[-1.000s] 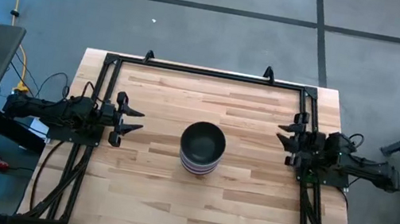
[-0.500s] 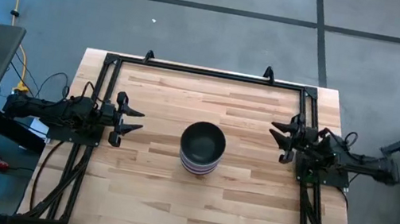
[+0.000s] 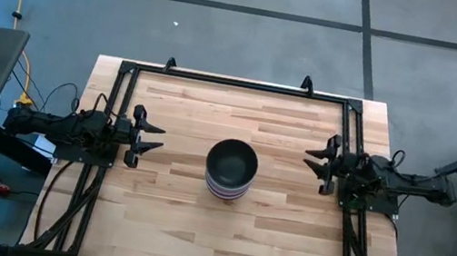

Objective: Nest bowls inside each other
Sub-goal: Return to Home Position

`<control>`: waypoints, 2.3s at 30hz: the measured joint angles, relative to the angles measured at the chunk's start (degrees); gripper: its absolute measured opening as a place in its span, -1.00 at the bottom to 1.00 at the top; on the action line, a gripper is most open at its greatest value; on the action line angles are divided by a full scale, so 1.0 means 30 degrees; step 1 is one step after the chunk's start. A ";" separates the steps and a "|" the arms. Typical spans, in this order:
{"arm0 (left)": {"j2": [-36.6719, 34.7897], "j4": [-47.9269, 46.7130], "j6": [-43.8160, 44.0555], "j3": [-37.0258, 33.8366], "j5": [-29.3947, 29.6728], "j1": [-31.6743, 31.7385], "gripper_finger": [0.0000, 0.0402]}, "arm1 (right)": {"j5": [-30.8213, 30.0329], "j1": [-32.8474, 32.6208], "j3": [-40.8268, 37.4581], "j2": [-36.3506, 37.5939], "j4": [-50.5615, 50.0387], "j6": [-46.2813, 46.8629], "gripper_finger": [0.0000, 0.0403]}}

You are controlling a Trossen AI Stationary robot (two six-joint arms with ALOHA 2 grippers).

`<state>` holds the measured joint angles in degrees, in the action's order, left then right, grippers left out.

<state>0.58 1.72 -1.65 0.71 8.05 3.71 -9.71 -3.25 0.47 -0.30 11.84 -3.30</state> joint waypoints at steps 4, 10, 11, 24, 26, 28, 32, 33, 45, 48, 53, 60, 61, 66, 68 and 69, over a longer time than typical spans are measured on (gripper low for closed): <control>0.0000 -0.0007 0.0000 0.0000 0.0000 0.0007 -0.14 | 0.1030 -0.0071 -0.0001 0.0000 -0.1046 -0.0054 -0.43; 0.0000 0.0000 0.0000 0.0000 0.0000 0.0000 -0.14 | 0.1033 -0.0058 -0.0007 0.0000 -0.1866 0.1095 -0.43; 0.0007 0.0000 0.0007 0.0007 0.0000 0.0000 -0.14 | 0.1033 -0.0058 -0.0007 0.0000 -0.1918 0.1257 -0.43; 0.0007 -0.0001 0.0000 0.0000 0.0000 0.0007 -0.14 | 0.1940 -0.0058 0.0015 -0.0029 -0.3505 0.3067 -0.43; 0.0005 0.0000 -0.0002 0.0000 0.0000 0.0003 -0.14 | 0.2367 -0.0058 0.0015 -0.0029 -0.3590 0.3165 -0.43; 0.0006 0.0000 -0.0001 0.0000 0.0000 0.0003 -0.14 | 0.2495 -0.0065 0.0015 -0.0029 -0.3609 0.3172 -0.43; 0.0004 0.0000 -0.0004 0.0000 0.0000 0.0007 -0.14 | 0.2546 -0.0060 0.0029 -0.0029 -0.3645 0.3160 -0.43; 0.0007 0.0000 -0.0007 0.0000 0.0000 0.0003 -0.14 | 0.2543 -0.0058 0.0029 -0.0029 -0.3652 0.3165 -0.43; 0.0007 -0.0002 -0.0007 0.0004 0.0000 0.0002 -0.14 | 0.3181 -0.0058 0.0051 -0.0029 -0.3831 0.1882 -0.43; 0.0007 0.0000 -0.0005 0.0000 0.0000 0.0000 -0.14 | 0.3713 -0.0065 0.0051 -0.0029 -0.3839 0.1463 -0.43; 0.0007 -0.0006 -0.0007 0.0000 0.0000 0.0006 -0.14 | 0.3751 -0.0058 0.0051 -0.0029 -0.3827 0.1539 -0.43; 0.0005 -0.0005 -0.0005 0.0000 0.0000 0.0000 -0.14 | 0.3831 -0.0058 0.0051 -0.0029 -0.3696 0.1626 -0.43; 0.0007 -0.0001 -0.0004 0.0003 0.0000 0.0000 -0.14 | 0.3831 -0.0058 0.0051 -0.0029 -0.3689 0.1713 -0.43; 0.0004 0.0000 -0.0007 0.0000 0.0000 0.0007 -0.14 | 0.3860 -0.0058 0.0051 -0.0029 -0.3653 0.3367 -0.43; 0.0007 0.0000 -0.0007 0.0000 0.0000 0.0000 -0.14 | 0.3860 -0.0058 0.0051 -0.0029 -0.3645 0.3937 -0.43; 0.0001 0.0000 -0.0007 0.0000 0.0000 0.0000 -0.14 | 0.3860 -0.0058 0.0051 -0.0029 -0.3642 0.4105 -0.43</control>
<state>0.58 1.72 -1.67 0.71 8.05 3.71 1.87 -3.42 0.62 -0.38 0.92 9.02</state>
